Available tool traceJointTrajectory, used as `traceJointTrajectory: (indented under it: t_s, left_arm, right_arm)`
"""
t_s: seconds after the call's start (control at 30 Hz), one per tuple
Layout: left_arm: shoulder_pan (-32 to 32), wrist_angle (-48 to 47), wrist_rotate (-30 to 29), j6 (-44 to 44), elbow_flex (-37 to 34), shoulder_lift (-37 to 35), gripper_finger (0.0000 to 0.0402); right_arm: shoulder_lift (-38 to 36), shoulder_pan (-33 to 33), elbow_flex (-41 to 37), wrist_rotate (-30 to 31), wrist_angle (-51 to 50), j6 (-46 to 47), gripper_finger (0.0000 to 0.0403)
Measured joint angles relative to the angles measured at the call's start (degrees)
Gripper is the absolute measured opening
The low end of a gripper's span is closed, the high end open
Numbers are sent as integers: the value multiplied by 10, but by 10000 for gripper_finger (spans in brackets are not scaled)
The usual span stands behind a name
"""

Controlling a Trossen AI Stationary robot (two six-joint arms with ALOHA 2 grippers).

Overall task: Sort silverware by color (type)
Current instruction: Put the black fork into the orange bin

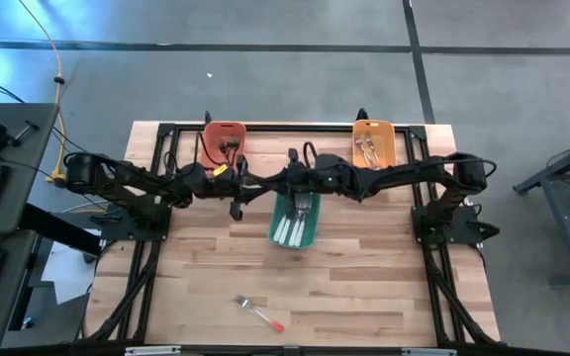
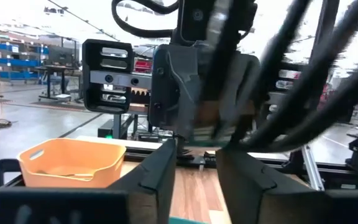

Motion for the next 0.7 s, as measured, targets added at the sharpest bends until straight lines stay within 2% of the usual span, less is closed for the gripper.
traceJointTrajectory:
  t_s: [0.17, 0.3, 0.7]
  left_arm:
    - [5, 1, -1, 5, 0, 0, 64]
    - [11, 6, 0, 4, 0, 0, 46]
    - [19, 13, 8, -6, -2, 1, 66]
  right_arm:
    - [2, -10, 0, -9, 3, 0, 0]
    - [3, -10, 0, -8, 1, -10, 0]
    - [15, -10, 2, -8, -5, -3, 0]
